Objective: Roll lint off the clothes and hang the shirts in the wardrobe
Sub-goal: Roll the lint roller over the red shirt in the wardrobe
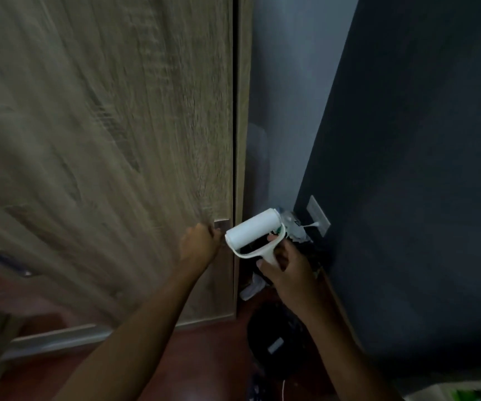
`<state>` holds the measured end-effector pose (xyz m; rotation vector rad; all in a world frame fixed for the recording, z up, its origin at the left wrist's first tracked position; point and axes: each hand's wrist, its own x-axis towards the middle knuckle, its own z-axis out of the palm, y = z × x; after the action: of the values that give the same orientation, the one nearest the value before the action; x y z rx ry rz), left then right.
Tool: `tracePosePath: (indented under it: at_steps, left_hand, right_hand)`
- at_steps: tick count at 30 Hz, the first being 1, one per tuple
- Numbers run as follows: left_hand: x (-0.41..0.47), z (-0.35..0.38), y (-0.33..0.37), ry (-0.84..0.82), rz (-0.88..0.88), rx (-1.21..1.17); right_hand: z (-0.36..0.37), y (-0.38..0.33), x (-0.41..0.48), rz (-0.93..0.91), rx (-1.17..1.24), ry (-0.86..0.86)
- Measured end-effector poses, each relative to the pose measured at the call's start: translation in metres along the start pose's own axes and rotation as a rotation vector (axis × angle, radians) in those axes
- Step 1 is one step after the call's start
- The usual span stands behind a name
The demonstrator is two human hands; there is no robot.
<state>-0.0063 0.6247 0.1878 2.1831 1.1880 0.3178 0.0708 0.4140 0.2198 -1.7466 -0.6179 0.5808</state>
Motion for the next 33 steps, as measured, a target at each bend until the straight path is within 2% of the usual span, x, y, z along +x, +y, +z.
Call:
tracePosePath:
  at_steps: [5, 14, 24, 33]
  left_hand:
    - [0.021, 0.018, 0.001, 0.037, -0.071, 0.016]
    - [0.022, 0.026, -0.004, 0.099, -0.076, 0.160]
    - [0.017, -0.007, -0.050, 0.175, -0.176, 0.193]
    - [0.011, -0.062, -0.129, 0.476, -0.316, 0.072]
  right_hand:
    - [-0.005, 0.012, 0.032, -0.002, 0.024, -0.004]
    - [0.020, 0.016, 0.055, -0.013, 0.117, -0.077]
    - [0.068, 0.008, 0.047, -0.066, 0.143, -0.151]
    - [0.130, -0.031, 0.052, -0.179, 0.111, -0.186]
